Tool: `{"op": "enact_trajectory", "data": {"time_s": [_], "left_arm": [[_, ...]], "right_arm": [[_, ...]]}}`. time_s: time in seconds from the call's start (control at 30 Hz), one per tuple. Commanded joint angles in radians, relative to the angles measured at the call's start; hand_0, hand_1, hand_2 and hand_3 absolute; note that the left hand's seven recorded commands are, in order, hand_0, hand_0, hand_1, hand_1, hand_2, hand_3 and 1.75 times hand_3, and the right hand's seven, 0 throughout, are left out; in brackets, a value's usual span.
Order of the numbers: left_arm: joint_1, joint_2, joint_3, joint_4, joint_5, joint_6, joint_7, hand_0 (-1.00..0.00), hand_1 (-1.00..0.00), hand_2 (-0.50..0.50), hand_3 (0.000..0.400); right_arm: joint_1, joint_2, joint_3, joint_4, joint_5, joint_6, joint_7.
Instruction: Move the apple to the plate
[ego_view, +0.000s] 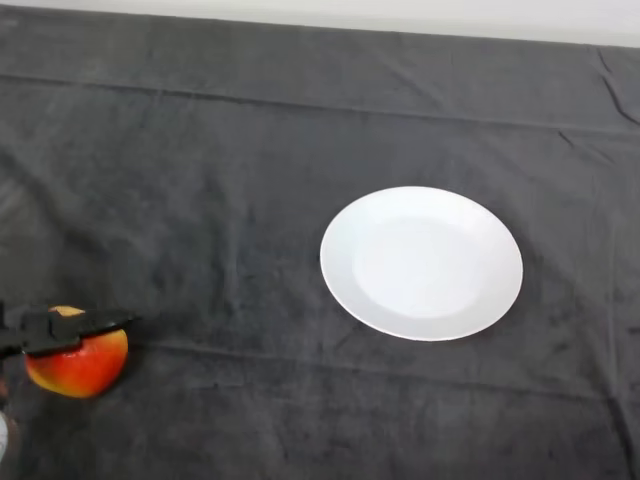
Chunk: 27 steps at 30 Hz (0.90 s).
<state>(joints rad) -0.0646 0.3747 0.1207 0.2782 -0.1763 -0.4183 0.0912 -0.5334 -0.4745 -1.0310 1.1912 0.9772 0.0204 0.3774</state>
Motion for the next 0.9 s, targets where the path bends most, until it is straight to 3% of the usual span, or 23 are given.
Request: {"op": "enact_trajectory", "data": {"time_s": [0.03, 0.57, 0.9], "left_arm": [[0.020, 0.059, -0.028, -0.055, 0.023, 0.025, -0.016, 0.00, 0.00, 0.00, 0.000], [0.017, 0.087, -0.081, -0.028, 0.133, 0.099, -0.025, 0.00, 0.00, 0.00, 0.000], [-0.018, 0.091, -0.091, 0.061, 0.207, 0.102, 0.009, 0.00, 0.00, 0.00, 0.000]], "right_arm": [[-0.019, -0.003, -0.0118, -0.029, 0.0145, -0.003, -0.0090], [-0.016, 0.000, -0.0100, -0.037, 0.0142, -0.001, -0.0137], [-0.016, 0.000, -0.0095, -0.039, 0.0145, -0.001, -0.0153]]}}
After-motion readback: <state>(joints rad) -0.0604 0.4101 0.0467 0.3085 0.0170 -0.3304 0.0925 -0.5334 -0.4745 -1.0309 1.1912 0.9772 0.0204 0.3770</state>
